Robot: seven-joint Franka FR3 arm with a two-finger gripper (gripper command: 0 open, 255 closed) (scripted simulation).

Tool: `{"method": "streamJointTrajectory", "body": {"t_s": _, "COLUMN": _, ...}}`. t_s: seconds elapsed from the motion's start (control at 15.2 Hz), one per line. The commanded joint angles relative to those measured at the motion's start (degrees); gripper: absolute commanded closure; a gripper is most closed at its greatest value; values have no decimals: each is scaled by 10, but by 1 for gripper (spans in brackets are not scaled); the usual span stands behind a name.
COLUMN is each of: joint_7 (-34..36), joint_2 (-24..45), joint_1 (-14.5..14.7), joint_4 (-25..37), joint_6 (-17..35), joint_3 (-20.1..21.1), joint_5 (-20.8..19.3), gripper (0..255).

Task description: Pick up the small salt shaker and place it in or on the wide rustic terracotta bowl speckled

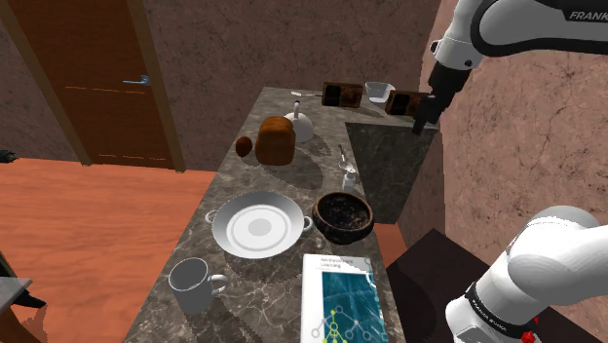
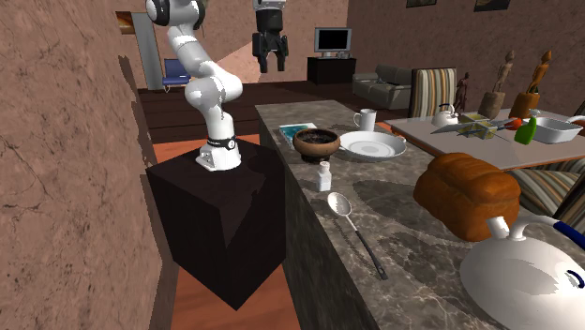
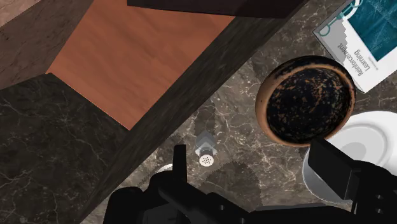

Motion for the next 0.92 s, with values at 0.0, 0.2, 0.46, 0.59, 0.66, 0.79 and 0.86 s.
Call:
{"method": "streamJointTrajectory", "body": {"t_s": 0.0, "joint_7": 0, "joint_2": 0, "joint_1": 0, "joint_4": 0, "joint_6": 0, "joint_3": 0, "joint_5": 0, "gripper": 0}}
{"method": "streamJointTrajectory", "body": {"t_s": 0.2, "joint_7": -3, "joint_2": 49, "joint_1": 2, "joint_4": -9, "joint_6": 51, "joint_3": -8, "joint_5": 3, "gripper": 0}}
{"method": "streamJointTrajectory", "body": {"t_s": 0.46, "joint_7": -8, "joint_2": 122, "joint_1": 6, "joint_4": -11, "joint_6": 116, "joint_3": -18, "joint_5": 9, "gripper": 0}}
{"method": "streamJointTrajectory", "body": {"t_s": 0.59, "joint_7": -11, "joint_2": 162, "joint_1": 9, "joint_4": -8, "joint_6": 147, "joint_3": -23, "joint_5": 13, "gripper": 0}}
{"method": "streamJointTrajectory", "body": {"t_s": 0.66, "joint_7": -14, "joint_2": 182, "joint_1": 10, "joint_4": -5, "joint_6": 161, "joint_3": -25, "joint_5": 16, "gripper": 0}}
{"method": "streamJointTrajectory", "body": {"t_s": 0.79, "joint_7": -18, "joint_2": 223, "joint_1": 12, "joint_4": 3, "joint_6": 190, "joint_3": -30, "joint_5": 22, "gripper": 0}}
{"method": "streamJointTrajectory", "body": {"t_s": 0.86, "joint_7": -21, "joint_2": 245, "joint_1": 13, "joint_4": 8, "joint_6": 203, "joint_3": -32, "joint_5": 25, "gripper": 0}}
